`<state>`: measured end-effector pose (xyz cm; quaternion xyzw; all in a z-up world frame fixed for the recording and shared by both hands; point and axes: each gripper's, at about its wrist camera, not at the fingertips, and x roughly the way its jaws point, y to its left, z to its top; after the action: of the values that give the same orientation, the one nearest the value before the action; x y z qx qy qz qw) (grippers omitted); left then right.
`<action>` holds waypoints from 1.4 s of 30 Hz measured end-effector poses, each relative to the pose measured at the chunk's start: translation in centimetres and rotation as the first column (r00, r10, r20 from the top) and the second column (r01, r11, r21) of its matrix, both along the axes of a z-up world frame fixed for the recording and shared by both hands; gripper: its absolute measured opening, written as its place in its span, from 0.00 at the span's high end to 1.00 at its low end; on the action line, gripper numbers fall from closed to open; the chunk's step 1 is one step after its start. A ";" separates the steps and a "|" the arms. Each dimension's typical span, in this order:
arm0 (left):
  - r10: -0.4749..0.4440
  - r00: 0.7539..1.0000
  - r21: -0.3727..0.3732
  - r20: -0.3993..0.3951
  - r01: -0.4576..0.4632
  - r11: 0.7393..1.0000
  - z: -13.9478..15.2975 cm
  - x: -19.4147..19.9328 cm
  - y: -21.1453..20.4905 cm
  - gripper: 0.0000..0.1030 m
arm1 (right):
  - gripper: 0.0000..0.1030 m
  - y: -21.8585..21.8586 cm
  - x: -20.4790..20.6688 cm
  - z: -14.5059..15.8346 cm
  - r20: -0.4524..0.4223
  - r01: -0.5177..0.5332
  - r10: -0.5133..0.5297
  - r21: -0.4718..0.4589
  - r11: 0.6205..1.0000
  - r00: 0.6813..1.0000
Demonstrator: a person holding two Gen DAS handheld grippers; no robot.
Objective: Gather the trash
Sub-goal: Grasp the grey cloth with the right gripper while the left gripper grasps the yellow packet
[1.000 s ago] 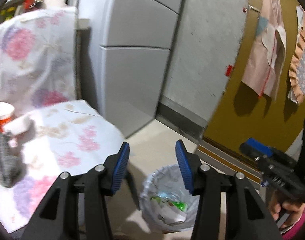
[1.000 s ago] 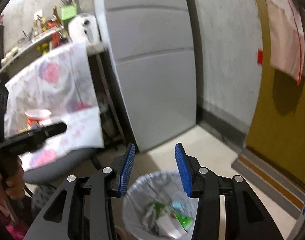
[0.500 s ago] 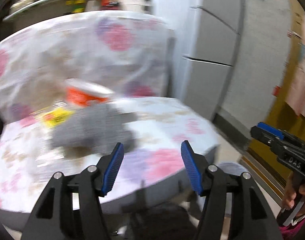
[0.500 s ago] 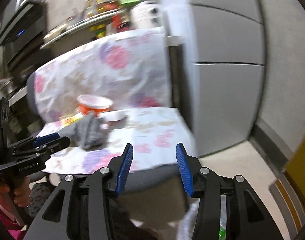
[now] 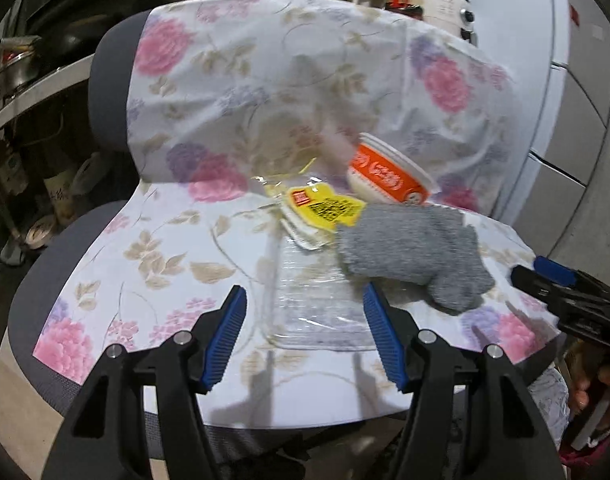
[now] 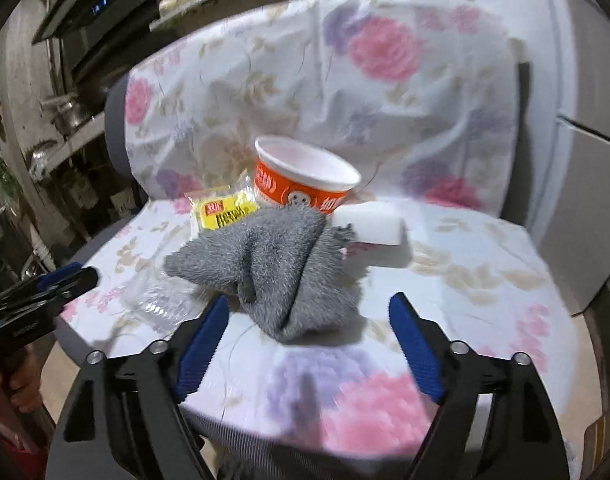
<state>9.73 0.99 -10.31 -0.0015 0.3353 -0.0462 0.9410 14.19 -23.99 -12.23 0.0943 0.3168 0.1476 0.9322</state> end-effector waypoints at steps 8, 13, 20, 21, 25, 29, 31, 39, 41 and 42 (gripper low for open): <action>-0.006 1.000 -0.010 -0.030 0.006 1.000 -1.2 0.9 0.0 0.43 | 0.31 2.1 6.7 -3.6 -0.129 0.023 -0.015 0.058 0.998 0.992; 0.010 1.000 0.001 -0.024 -0.010 1.000 -1.0 0.3 0.4 0.43 | 0.87 2.4 5.6 -2.1 -0.095 -0.042 0.051 0.088 0.995 0.994; 0.025 1.000 0.007 0.005 -0.025 1.000 0.2 -0.5 0.6 0.39 | 0.88 -1.6 -4.1 7.8 0.262 0.056 -0.062 0.030 0.998 0.963; 0.020 1.000 0.005 0.009 -0.020 1.000 0.4 -0.5 0.5 0.37 | 0.88 -2.7 -5.6 9.0 0.309 0.122 -0.118 0.008 0.993 0.944; -0.025 1.000 0.010 0.012 0.025 1.000 0.3 -0.3 -1.0 0.35 | 0.88 -5.3 -8.5 10.4 0.372 0.280 -0.243 -0.049 0.959 0.896; -0.080 0.997 0.033 -0.007 0.080 0.996 -0.4 0.6 -3.3 0.35 | 0.88 -6.5 -8.6 8.2 0.326 0.315 -0.280 -0.057 0.947 0.903; -0.101 0.995 0.031 -0.014 0.102 0.994 -0.7 1.0 -4.0 0.35 | 0.88 -7.0 -8.2 6.8 0.296 0.329 -0.298 -0.061 0.942 0.908; -0.136 0.988 0.051 -0.079 0.141 0.989 -2.8 4.3 -7.1 0.35 | 0.87 -7.9 -6.8 3.2 0.206 0.313 -0.302 -0.026 0.949 0.931; -0.132 0.986 0.073 -0.103 0.140 0.987 -3.5 5.3 -7.8 0.35 | 0.87 -7.9 -6.5 3.0 0.198 0.305 -0.295 -0.023 0.952 0.935; -0.135 0.984 0.077 -0.118 0.144 0.987 -3.9 5.9 -8.2 0.35 | 0.87 -7.9 -6.4 2.8 0.195 0.300 -0.291 -0.018 0.954 0.937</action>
<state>15.61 -7.21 -14.20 0.0597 0.3889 -0.0974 0.9142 7.80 -31.90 -9.40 0.1041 0.2119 0.0068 0.9717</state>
